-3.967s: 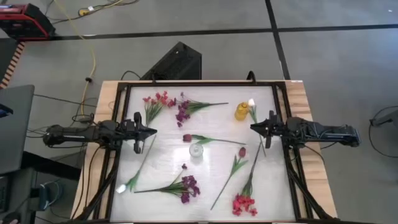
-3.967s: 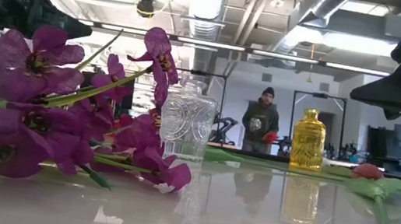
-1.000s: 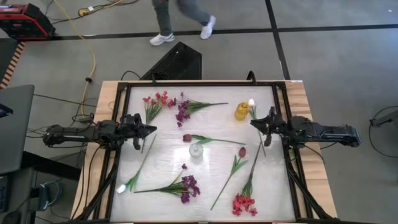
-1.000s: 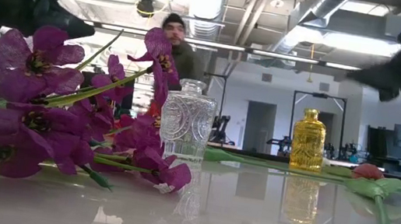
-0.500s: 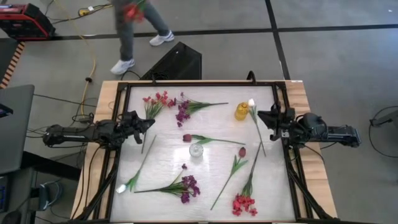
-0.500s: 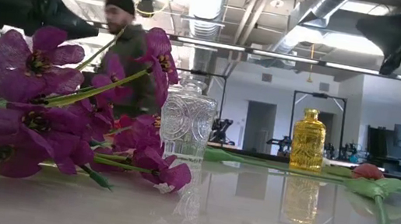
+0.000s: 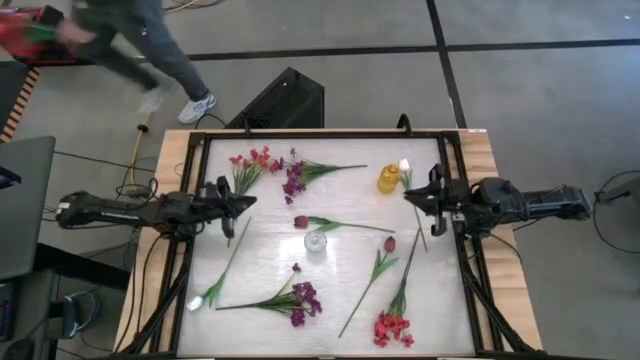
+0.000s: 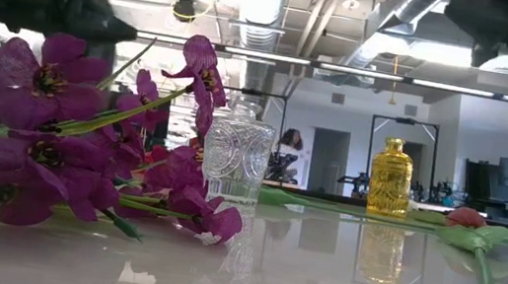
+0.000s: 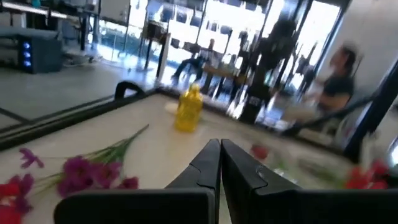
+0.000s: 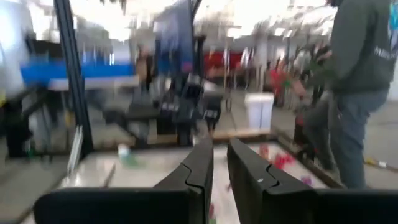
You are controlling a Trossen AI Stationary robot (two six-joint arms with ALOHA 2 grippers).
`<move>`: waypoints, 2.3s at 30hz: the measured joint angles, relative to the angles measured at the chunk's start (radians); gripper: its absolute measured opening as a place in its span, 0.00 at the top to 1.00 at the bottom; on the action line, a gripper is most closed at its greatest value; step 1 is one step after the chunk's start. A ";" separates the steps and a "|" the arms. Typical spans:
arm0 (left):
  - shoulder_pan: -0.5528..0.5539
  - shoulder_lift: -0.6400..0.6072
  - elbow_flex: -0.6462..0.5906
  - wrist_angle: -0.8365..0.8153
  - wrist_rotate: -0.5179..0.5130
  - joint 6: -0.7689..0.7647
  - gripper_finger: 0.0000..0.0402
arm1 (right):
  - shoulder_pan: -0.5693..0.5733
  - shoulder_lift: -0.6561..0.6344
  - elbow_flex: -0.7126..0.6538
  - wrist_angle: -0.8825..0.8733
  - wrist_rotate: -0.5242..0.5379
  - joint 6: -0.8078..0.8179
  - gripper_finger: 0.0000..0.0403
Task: Sort flowers into vase by color
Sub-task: Put the bottom pink flowers into the transparent vase
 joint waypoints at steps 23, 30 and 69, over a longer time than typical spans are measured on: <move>0.000 0.281 0.174 0.014 -0.184 0.348 0.69 | 0.216 0.648 0.492 -0.789 0.046 -0.102 0.81; 0.000 0.317 0.174 0.124 -0.197 0.363 0.64 | 0.268 0.766 0.549 -0.878 0.046 -0.106 0.80; 0.000 0.320 0.175 0.035 -0.205 0.361 0.64 | 0.459 1.179 0.552 -0.935 -0.116 -0.218 0.41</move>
